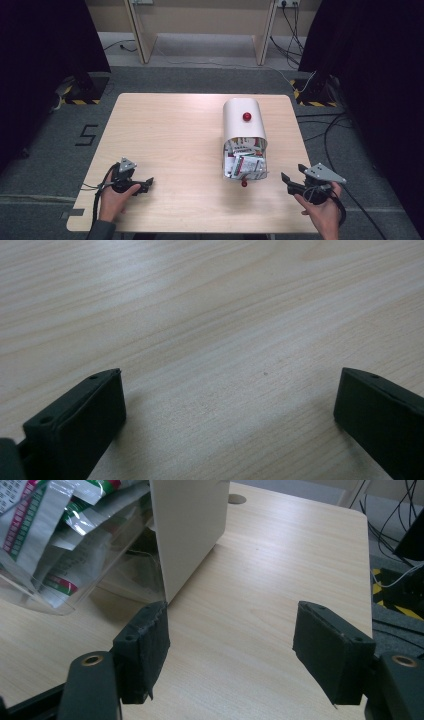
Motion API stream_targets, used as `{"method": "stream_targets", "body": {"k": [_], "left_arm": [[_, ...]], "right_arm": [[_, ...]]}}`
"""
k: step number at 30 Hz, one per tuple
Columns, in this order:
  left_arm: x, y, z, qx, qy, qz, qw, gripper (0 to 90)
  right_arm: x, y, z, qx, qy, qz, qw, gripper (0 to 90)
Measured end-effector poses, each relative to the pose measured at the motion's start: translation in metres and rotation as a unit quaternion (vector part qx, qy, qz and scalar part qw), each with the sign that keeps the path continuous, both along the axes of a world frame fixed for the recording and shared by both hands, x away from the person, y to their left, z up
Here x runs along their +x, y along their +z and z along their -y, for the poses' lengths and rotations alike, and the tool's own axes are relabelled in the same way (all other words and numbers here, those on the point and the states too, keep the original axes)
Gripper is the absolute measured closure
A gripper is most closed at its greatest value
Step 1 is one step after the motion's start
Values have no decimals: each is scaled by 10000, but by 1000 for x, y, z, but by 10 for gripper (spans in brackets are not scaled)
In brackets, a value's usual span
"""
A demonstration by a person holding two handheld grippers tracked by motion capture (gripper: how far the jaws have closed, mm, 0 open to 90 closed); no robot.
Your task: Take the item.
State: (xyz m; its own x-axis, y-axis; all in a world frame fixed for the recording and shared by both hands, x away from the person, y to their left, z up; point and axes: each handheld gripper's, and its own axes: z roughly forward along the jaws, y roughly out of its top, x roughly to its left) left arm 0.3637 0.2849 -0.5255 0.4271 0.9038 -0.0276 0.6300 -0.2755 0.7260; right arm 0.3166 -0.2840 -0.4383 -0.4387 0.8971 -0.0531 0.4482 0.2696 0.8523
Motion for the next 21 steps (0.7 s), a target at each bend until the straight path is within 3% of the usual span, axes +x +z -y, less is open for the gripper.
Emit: {"method": "stream_targets", "body": {"k": [21], "left_arm": [[0, 0, 0, 0, 0, -1, 10000, 0]], "right_arm": [[-10, 18, -8, -37, 149, 218, 9996, 314]]}}
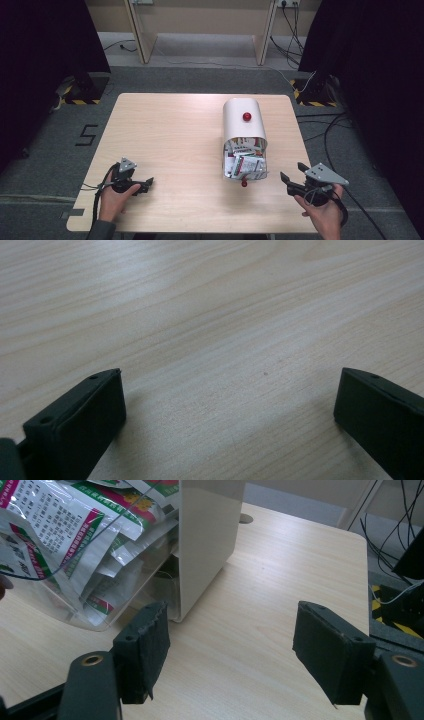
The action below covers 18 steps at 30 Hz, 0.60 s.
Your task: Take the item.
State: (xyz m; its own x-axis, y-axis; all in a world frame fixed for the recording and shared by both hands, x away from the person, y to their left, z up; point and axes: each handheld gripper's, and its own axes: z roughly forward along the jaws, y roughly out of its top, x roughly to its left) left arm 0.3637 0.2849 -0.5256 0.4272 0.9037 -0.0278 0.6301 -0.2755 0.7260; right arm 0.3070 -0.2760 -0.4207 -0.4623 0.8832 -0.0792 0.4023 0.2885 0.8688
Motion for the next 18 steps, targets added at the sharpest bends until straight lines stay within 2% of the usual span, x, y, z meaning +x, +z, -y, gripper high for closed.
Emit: {"method": "stream_targets", "body": {"k": [12, 18], "left_arm": [[0, 0, 0, 0, -1, -1, 10000, 0], [0, 0, 0, -1, -1, 0, 10000, 0]], "right_arm": [[-3, 4, -4, -21, 75, 16, 10000, 314], [-5, 8, -7, -26, 123, 92, 9999, 315]]}}
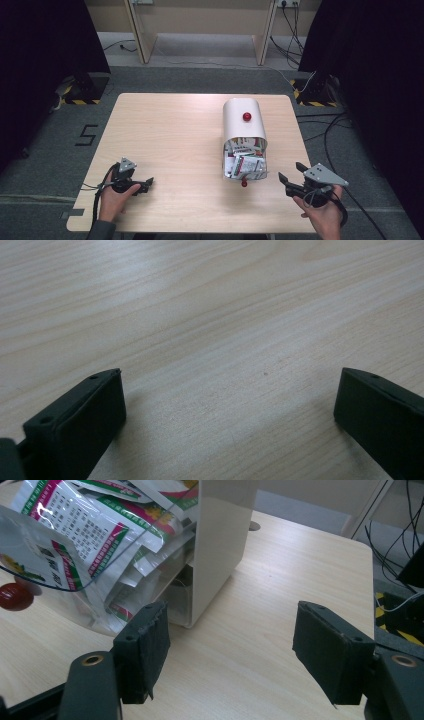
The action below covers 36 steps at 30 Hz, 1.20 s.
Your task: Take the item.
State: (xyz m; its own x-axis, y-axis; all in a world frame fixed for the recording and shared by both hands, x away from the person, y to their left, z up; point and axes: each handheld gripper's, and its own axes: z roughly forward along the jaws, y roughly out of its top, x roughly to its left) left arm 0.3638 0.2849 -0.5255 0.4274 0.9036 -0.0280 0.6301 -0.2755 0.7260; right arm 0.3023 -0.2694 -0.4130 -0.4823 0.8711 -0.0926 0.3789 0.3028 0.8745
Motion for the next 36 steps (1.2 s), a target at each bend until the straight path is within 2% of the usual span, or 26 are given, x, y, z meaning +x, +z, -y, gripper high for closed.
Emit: {"method": "stream_targets", "body": {"k": [23, 36], "left_arm": [[0, 0, 0, 7, 4, 4, 10000, 0], [0, 0, 0, 5, 3, 2, 10000, 0]], "right_arm": [[-10, 14, -6, -47, 163, 131, 9998, 324], [-17, 23, -11, -15, 381, 167, 9991, 335]]}}
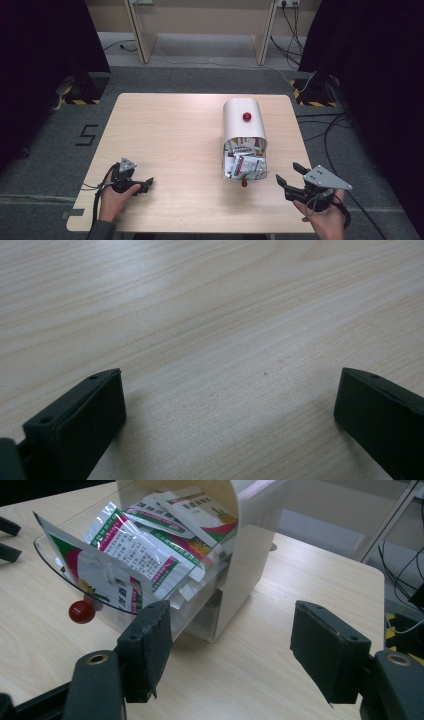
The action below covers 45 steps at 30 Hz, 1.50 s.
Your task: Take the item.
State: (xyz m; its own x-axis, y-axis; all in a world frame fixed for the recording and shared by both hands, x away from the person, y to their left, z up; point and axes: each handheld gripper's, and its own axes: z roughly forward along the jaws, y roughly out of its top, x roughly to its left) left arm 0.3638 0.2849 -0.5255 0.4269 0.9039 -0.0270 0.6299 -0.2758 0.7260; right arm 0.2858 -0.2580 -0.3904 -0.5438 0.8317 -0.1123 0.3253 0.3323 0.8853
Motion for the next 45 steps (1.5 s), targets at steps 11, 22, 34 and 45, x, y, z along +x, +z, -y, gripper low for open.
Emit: {"method": "stream_targets", "body": {"k": [11, 22, 34, 45], "left_arm": [[0, 0, 0, -1, 0, 2, 10000, 0], [0, 0, 0, -1, 0, 0, 10000, 0], [0, 0, 0, 0, 0, -1, 10000, 0], [0, 0, 0, 0, 0, -1, 10000, 0]], "right_arm": [[-7, 8, -8, -19, 153, 125, 9998, 336], [-11, 14, -17, 35, 368, 190, 9991, 338], [-9, 12, -29, 81, 624, 151, 9979, 353], [-8, 11, -37, 88, 781, 148, 9968, 376]]}}
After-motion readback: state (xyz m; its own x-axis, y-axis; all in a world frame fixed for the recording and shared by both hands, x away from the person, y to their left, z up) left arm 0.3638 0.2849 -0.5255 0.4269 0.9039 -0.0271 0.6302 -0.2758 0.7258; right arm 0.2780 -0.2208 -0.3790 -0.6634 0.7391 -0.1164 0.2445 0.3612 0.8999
